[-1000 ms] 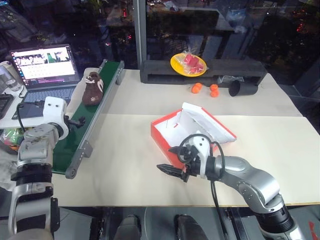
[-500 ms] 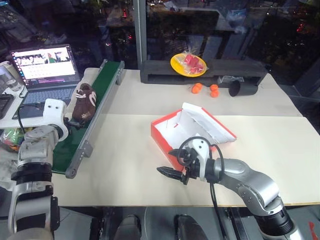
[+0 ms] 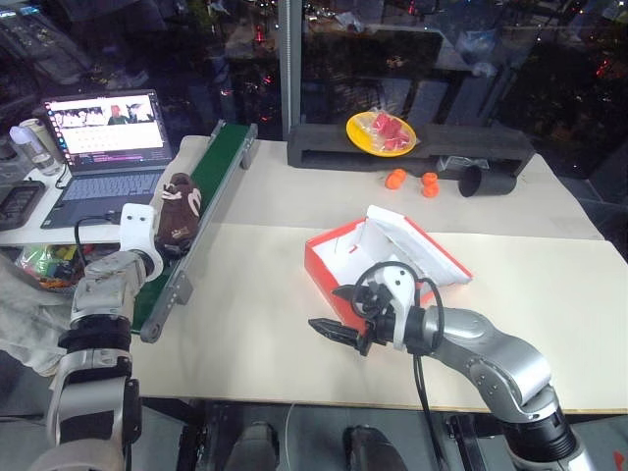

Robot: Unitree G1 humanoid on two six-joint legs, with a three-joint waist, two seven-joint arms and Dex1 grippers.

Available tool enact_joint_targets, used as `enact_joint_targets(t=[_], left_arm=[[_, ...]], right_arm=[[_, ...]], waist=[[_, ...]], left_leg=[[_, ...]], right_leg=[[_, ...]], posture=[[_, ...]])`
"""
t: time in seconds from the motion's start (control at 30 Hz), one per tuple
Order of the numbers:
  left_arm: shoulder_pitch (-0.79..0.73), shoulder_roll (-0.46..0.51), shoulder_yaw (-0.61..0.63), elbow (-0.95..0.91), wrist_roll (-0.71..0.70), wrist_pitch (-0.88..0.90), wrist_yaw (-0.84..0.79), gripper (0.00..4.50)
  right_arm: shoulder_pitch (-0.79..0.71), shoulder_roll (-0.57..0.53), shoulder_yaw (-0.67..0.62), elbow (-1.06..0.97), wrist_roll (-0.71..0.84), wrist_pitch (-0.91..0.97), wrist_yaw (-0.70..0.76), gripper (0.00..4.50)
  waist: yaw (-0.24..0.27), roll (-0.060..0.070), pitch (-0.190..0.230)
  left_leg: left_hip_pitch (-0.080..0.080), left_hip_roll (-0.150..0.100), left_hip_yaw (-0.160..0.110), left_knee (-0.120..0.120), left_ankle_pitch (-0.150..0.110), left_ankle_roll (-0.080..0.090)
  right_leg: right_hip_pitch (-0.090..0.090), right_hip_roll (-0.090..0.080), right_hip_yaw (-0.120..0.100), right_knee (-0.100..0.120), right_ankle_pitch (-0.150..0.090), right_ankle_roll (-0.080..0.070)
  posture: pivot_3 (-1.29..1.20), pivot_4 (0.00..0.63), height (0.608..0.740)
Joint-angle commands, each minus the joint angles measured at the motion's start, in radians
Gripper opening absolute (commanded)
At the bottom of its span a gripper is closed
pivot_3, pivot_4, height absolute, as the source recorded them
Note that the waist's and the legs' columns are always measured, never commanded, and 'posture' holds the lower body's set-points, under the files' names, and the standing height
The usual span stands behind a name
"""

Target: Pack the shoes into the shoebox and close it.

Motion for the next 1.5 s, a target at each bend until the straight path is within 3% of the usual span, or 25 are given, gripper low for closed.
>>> enact_joint_targets(t=[0.03,0.27,0.5,0.73,0.87,0.93,1.0,1.13,1.5], left_arm=[[-0.013,0.0,-0.013,0.013,0.008,-0.003,-0.008,2.97],[-0.014,-0.011,-0.01,0.009,0.012,-0.026,0.016,2.96],[-0.001,-0.113,0.099,-0.135,-0.04,-0.335,0.142,2.96],[0.061,-0.224,0.011,-0.33,-0.011,-0.383,0.153,2.96],[0.105,-0.222,-0.113,-0.445,-0.009,-0.367,0.011,2.96],[0.134,-0.23,-0.164,-0.518,-0.04,-0.333,-0.056,2.96],[0.152,-0.237,-0.194,-0.569,-0.052,-0.312,-0.088,2.96],[0.163,-0.264,-0.219,-0.605,-0.057,-0.285,-0.095,2.96],[0.161,-0.305,-0.281,-0.625,-0.043,-0.281,-0.126,2.96]], right_arm=[[-0.003,0.006,-0.028,-0.04,0.008,-0.021,-0.009,4.5],[0.002,0.012,-0.027,-0.04,0.009,-0.021,-0.018,4.5],[-0.004,0.018,-0.027,-0.026,0.006,-0.023,-0.022,4.5],[-0.043,0.047,-0.057,0.017,-0.017,-0.047,-0.061,4.5],[-0.2,0.212,-0.259,0.163,0.081,-0.002,-0.241,4.5],[-0.344,0.343,-0.446,0.306,0.242,0.039,-0.43,4.5],[-0.425,0.403,-0.551,0.401,0.361,0.106,-0.525,4.5],[-0.483,0.409,-0.602,0.5,0.44,0.197,-0.587,4.5],[-0.539,0.42,-0.638,0.579,0.548,0.197,-0.646,4.5]], waist=[[0.0,0.0,0.0],[0.0,0.0,0.0],[0.0,-0.003,0.0],[-0.003,-0.003,0.0],[-0.012,-0.003,0.0],[-0.017,-0.003,0.0],[-0.018,-0.002,0.0],[-0.018,-0.002,0.0],[-0.027,-0.001,0.0]], left_leg=[[0.0,0.0,0.0,0.0,0.0,0.0],[0.0,0.0,0.0,0.0,0.0,0.0],[-0.004,0.0,0.0,0.0,0.0,0.0],[-0.005,0.0,-0.001,0.0,0.0,0.0],[-0.005,0.0,-0.001,0.0,0.0,0.0],[-0.005,0.0,-0.001,0.001,0.001,-0.001],[-0.004,0.001,-0.001,0.0,0.001,-0.001],[-0.004,0.002,-0.002,-0.004,0.001,-0.001],[-0.008,0.001,-0.002,-0.006,0.001,0.0]], right_leg=[[0.0,0.0,0.0,0.0,0.0,0.0],[0.0,0.0,0.0,0.0,0.0,0.0],[-0.003,0.0,0.0,-0.001,0.0,0.0],[-0.003,0.0,0.0,-0.002,0.0,0.0],[-0.003,0.0,0.0,-0.001,0.001,-0.001],[-0.003,0.0,0.0,-0.001,0.001,-0.001],[-0.003,0.001,0.0,-0.001,0.002,-0.002],[-0.003,0.001,-0.001,-0.002,0.002,-0.002],[-0.005,0.001,-0.002,-0.005,0.002,-0.002]], posture=[[0.0,0.15,0.733],[0.0,0.15,0.733],[0.0,0.15,0.733],[0.0,0.15,0.733],[0.0,0.15,0.733],[0.0,0.15,0.733],[0.0,0.15,0.733],[0.0,0.15,0.733],[0.0,0.15,0.733]])
